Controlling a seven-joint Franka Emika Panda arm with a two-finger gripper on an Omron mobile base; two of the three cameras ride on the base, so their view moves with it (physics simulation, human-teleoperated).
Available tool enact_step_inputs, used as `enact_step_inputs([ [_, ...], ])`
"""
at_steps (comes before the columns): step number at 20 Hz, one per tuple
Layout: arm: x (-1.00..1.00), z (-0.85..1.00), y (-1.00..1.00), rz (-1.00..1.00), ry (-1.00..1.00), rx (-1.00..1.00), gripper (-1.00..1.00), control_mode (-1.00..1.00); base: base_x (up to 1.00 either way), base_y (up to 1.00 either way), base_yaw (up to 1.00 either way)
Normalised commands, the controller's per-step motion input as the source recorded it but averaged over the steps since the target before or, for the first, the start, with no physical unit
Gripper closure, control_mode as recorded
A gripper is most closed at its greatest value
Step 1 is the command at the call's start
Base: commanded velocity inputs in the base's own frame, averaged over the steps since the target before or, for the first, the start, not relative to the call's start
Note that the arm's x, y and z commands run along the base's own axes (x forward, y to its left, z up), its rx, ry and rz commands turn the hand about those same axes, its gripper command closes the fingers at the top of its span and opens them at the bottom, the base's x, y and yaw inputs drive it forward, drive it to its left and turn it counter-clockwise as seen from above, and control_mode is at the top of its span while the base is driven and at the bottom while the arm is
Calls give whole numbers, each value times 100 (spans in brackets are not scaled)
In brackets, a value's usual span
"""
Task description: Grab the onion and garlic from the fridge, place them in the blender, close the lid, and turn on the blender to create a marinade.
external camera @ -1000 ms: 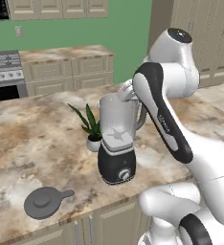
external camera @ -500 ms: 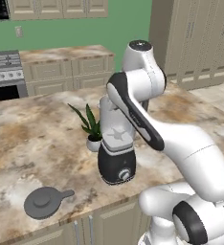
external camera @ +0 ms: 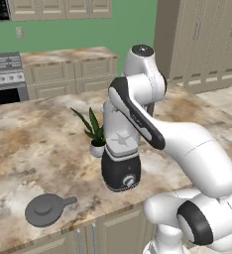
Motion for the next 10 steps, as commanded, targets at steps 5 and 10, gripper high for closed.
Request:
enact_step_inputs([
  [5, 4, 13, 0, -1, 2, 0, -100, -100, 0, 0, 0],
  [10, -21, 35, 0, 0, -3, 2, -100, -100, 0, 0, 0],
])
